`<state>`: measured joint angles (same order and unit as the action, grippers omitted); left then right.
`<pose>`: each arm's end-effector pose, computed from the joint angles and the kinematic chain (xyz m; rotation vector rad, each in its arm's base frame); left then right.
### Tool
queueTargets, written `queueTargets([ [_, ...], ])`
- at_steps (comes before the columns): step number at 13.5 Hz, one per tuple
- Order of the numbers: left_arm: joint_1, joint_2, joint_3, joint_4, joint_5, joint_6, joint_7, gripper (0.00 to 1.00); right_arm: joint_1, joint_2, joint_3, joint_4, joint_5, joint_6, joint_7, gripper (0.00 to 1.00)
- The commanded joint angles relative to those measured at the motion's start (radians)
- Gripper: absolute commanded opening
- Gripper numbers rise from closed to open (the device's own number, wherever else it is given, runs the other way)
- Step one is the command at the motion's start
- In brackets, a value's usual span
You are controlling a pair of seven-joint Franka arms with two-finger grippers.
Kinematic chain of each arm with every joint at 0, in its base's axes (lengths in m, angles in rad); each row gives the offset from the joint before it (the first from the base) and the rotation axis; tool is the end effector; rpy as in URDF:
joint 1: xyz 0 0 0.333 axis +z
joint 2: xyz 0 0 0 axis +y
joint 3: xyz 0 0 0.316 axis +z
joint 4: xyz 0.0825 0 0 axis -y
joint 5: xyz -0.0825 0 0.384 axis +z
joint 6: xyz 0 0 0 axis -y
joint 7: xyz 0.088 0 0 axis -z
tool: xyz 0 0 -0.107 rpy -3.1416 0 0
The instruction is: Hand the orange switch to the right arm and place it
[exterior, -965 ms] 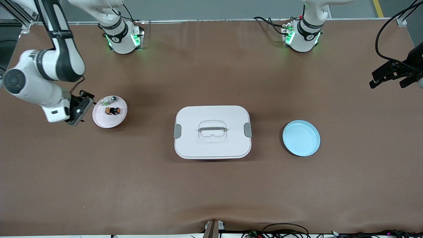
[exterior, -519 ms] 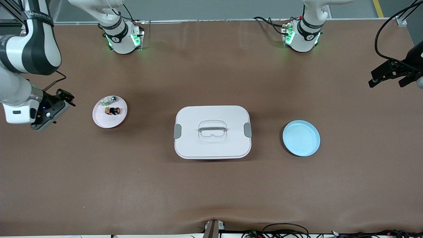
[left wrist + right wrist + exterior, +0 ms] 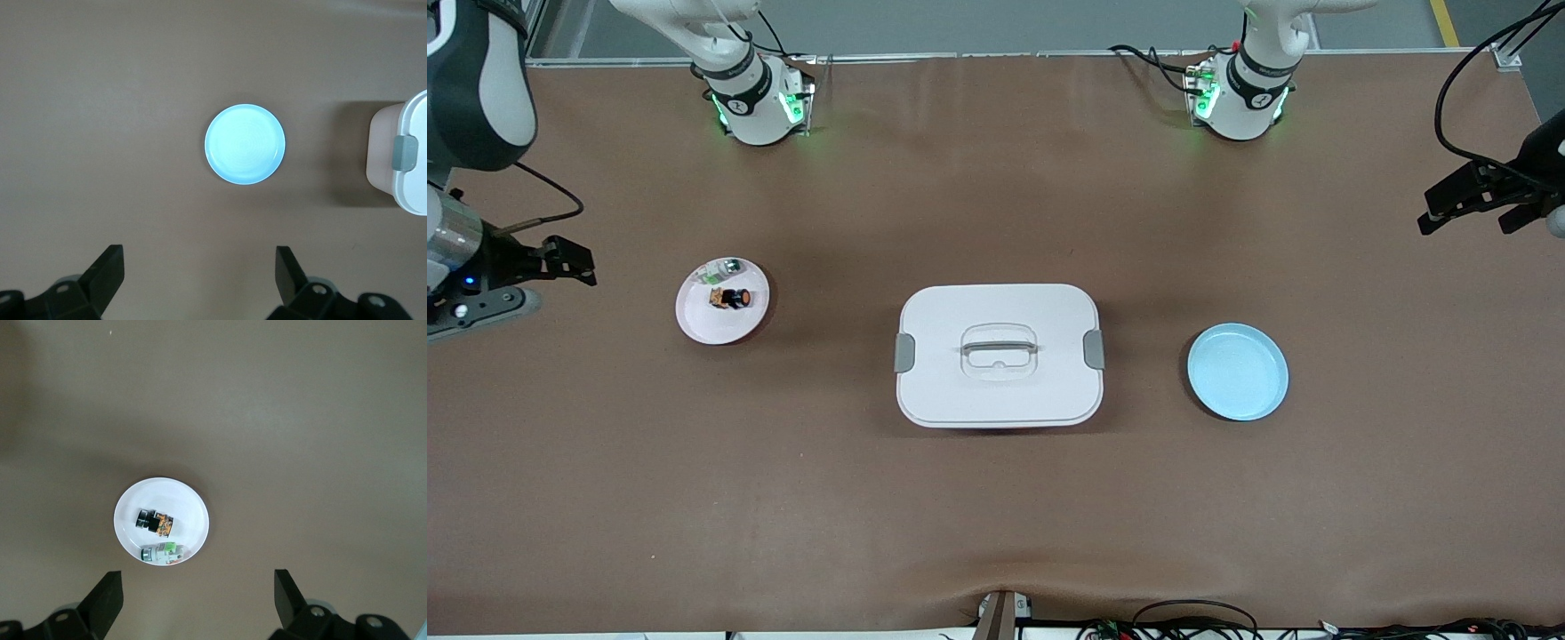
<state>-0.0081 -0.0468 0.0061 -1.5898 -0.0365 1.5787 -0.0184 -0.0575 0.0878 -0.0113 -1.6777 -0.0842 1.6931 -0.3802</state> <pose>0.5409 -0.0049 0.6419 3.1039 0.0249 0.0548 0.5808 -0.0478 0.5345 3.0322 0.4967 -0.1373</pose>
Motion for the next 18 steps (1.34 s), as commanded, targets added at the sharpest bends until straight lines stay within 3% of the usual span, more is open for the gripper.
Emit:
queueTargets([
  [1,0.000,0.012,-0.003,0.027,0.018,-0.022,0.012,1.00,-0.050,0.020,0.008,0.094,0.047,-0.047,0.088,1.00],
  [6,0.000,0.012,-0.003,0.025,0.018,-0.022,0.014,1.00,-0.047,0.021,0.010,0.162,0.060,-0.038,0.348,1.00],
  [18,0.000,0.012,-0.003,0.025,0.018,-0.022,0.014,1.00,-0.025,0.021,0.014,0.190,0.057,-0.105,0.353,1.00],
])
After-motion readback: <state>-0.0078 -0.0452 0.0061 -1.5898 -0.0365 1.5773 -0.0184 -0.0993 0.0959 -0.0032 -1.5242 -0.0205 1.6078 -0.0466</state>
